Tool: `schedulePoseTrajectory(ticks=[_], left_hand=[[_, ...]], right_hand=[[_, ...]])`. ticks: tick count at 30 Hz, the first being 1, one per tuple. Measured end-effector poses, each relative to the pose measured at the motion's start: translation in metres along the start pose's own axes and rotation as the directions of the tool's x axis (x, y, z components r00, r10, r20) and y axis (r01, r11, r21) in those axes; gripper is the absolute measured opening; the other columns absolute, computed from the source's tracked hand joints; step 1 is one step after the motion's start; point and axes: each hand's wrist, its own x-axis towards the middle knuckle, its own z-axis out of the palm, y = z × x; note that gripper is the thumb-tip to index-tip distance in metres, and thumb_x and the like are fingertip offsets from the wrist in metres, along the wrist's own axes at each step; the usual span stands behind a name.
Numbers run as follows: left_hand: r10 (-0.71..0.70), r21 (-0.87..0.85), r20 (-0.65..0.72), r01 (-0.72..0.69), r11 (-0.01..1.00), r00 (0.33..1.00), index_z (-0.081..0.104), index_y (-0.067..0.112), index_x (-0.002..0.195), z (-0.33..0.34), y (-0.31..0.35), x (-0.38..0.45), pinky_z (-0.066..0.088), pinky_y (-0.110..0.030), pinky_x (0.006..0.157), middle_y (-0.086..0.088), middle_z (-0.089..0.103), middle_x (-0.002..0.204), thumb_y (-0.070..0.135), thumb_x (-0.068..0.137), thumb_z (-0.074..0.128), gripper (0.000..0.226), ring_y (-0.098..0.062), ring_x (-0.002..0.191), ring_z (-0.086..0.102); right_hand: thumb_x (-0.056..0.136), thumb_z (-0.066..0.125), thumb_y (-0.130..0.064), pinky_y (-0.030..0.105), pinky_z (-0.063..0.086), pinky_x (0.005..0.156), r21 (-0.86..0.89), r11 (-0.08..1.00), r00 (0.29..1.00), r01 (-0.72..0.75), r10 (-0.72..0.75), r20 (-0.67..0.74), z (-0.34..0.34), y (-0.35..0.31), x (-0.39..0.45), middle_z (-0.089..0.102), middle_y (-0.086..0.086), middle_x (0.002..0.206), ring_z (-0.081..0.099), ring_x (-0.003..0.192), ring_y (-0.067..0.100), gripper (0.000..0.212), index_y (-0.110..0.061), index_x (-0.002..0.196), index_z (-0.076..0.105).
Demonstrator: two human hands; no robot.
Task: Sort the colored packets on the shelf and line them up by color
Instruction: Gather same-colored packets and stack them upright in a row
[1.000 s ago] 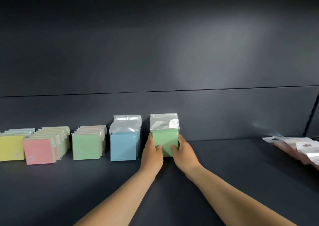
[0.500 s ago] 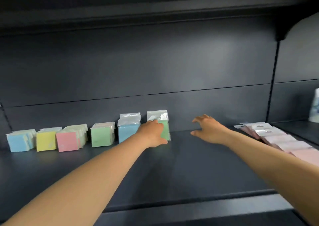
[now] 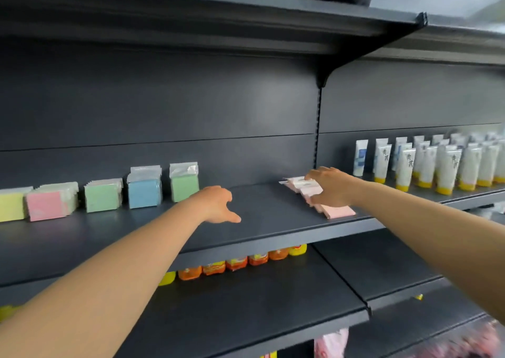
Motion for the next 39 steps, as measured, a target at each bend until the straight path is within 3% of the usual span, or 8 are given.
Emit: schedulePoseTrajectory(ticks=[13, 19, 22, 24, 27, 31, 34, 39], left_hand=[[0.021, 0.043, 0.011, -0.021, 0.999, 1.0, 0.043, 0.013, 0.136, 0.001, 0.103, 0.028, 0.045, -0.036, 0.098, -0.004, 0.046, 0.135, 0.051, 0.086, 0.056, 0.064, -0.023, 0.121, 0.047], [-0.03, -0.085, 0.078, 0.037, 0.996, 0.996, 0.037, 0.014, 0.142, 0.028, 0.158, 0.084, 0.039, -0.033, 0.102, -0.004, 0.038, 0.145, 0.049, 0.088, 0.055, 0.067, -0.023, 0.13, 0.04], [-0.11, -0.256, 0.141, 0.144, 0.956, 0.984, 0.057, 0.019, 0.111, 0.049, 0.178, 0.119, 0.043, -0.028, 0.079, -0.004, 0.051, 0.119, 0.051, 0.085, 0.059, 0.041, -0.021, 0.105, 0.051], [-0.171, -0.401, 0.126, 0.207, 0.892, 0.977, 0.041, 0.027, 0.068, 0.064, 0.19, 0.138, 0.028, -0.024, 0.056, 0.001, 0.043, 0.085, 0.052, 0.082, 0.061, 0.036, -0.015, 0.074, 0.041], [-0.252, -0.598, 0.134, 0.281, 0.751, 0.958, 0.021, 0.022, 0.053, 0.083, 0.207, 0.154, 0.011, -0.027, 0.052, 0.003, 0.02, 0.059, 0.043, 0.082, 0.065, 0.057, -0.014, 0.053, 0.019], [-0.349, -0.725, 0.146, 0.34, 0.599, 0.926, 0.024, 0.02, 0.051, 0.094, 0.215, 0.165, 0.014, -0.026, 0.052, 0.003, 0.023, 0.056, 0.035, 0.081, 0.069, 0.056, -0.014, 0.055, 0.022], [-0.4, -0.773, 0.157, 0.364, 0.519, 0.903, 0.048, 0.013, 0.056, 0.098, 0.21, 0.169, 0.027, -0.023, 0.054, 0.0, 0.044, 0.06, 0.023, 0.08, 0.071, 0.035, -0.014, 0.058, 0.038], [-0.519, -0.987, 0.098, 0.149, 0.059, 0.849, 0.058, 0.001, 0.086, 0.105, 0.186, 0.169, 0.05, -0.028, 0.081, -0.014, 0.065, 0.095, -0.008, 0.086, 0.057, 0.009, -0.023, 0.085, 0.061]], right_hand=[[0.091, 0.058, -0.036, 0.034, 0.034, 0.104, 0.161, 0.983, 0.994, -0.085, 0.072, 0.084, 0.005, 0.096, -0.031, 0.036, 0.006, 0.148, 0.039, 0.131, 0.026, 0.06, -0.018, 0.143, 0.033], [0.09, 0.06, -0.034, 0.033, 0.037, 0.102, 0.243, 0.969, 0.989, -0.048, 0.012, 0.148, 0.036, 0.15, 0.011, 0.04, 0.003, 0.145, 0.043, 0.129, 0.024, 0.057, -0.017, 0.14, 0.039], [0.088, 0.06, -0.037, 0.029, 0.04, 0.098, 0.304, 0.953, 0.984, -0.014, -0.041, 0.175, 0.058, 0.173, 0.035, 0.047, 0.0, 0.14, 0.047, 0.124, 0.021, 0.054, -0.017, 0.137, 0.045], [0.089, 0.059, -0.036, 0.021, 0.041, 0.087, 0.353, 0.935, 0.979, 0.019, -0.089, 0.181, 0.073, 0.184, 0.046, 0.051, -0.002, 0.13, 0.051, 0.116, 0.018, 0.05, -0.016, 0.134, 0.049], [0.09, 0.057, -0.033, 0.015, 0.039, 0.071, 0.406, 0.909, 0.971, 0.094, -0.173, 0.163, 0.094, 0.193, 0.055, 0.052, -0.003, 0.114, 0.051, 0.098, 0.014, 0.042, -0.016, 0.129, 0.055], [0.089, 0.061, -0.031, 0.02, 0.043, 0.087, 0.55, 0.827, 0.964, 0.116, -0.227, 0.137, 0.111, 0.197, 0.063, 0.048, -0.006, 0.125, 0.054, 0.11, 0.013, 0.042, -0.018, 0.128, 0.054], [0.088, 0.06, -0.028, 0.018, 0.042, 0.085, 0.61, 0.782, 0.965, 0.127, -0.24, 0.107, 0.114, 0.2, 0.07, 0.053, -0.006, 0.126, 0.056, 0.11, 0.011, 0.037, -0.019, 0.124, 0.058], [0.082, 0.068, -0.027, 0.021, 0.042, 0.076, 0.729, 0.684, 0.997, -0.037, -0.019, 0.069, 0.12, 0.209, 0.095, 0.063, -0.001, 0.106, 0.056, 0.091, 0.012, 0.033, -0.013, 0.112, 0.065]])
